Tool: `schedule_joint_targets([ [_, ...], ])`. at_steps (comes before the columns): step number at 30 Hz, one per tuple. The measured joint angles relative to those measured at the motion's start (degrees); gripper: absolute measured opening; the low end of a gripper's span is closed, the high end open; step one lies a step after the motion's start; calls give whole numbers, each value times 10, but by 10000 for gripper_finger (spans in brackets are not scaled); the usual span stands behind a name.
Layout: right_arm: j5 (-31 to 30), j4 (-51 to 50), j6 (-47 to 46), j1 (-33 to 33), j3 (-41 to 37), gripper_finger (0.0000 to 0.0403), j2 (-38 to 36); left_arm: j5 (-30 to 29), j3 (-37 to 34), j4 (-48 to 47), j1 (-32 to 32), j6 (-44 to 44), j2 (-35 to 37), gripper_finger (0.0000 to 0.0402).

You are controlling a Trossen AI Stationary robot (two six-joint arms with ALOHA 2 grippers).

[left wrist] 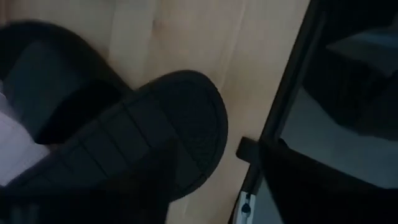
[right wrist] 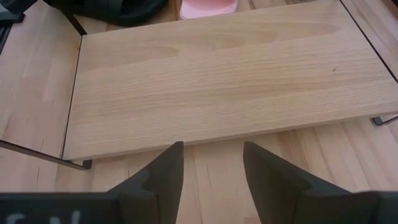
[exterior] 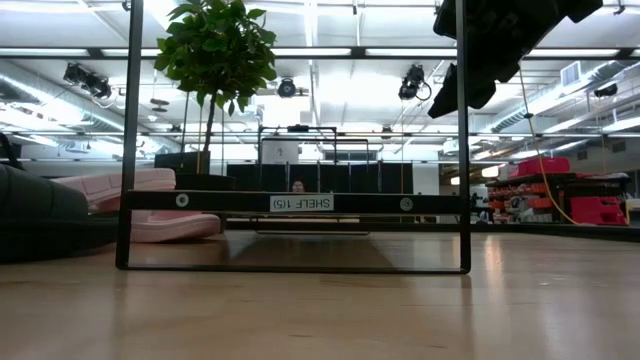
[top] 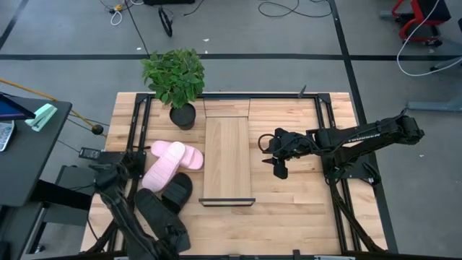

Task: Pick and place slides into the shelf
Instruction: Put the bottom black slipper on the shelf

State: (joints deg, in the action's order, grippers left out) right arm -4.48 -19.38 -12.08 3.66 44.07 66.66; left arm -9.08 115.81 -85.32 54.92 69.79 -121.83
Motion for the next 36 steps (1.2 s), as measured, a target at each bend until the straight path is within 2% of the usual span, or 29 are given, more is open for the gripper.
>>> schedule_joint_targets([
  [6, 0, 0, 0, 0, 0, 172, 0, 87, 0, 40, -5, -4, -56, 321],
  [11, 0, 0, -4, 0, 0, 172, 0, 171, 0, 57, -9, -3, -98, 343],
  [14, 0, 0, -5, 0, 0, 172, 0, 210, 0, 52, -9, -4, -114, 339],
  [22, 0, 1, -5, 0, 0, 172, 0, 219, 0, -45, -9, 1, -118, 312],
  [26, 0, 1, -4, 0, 0, 172, 0, 211, 0, -46, -9, -12, -116, 296],
  [36, -1, 16, -7, 0, -40, 172, 0, 220, 0, -48, -13, 49, -111, 249],
])
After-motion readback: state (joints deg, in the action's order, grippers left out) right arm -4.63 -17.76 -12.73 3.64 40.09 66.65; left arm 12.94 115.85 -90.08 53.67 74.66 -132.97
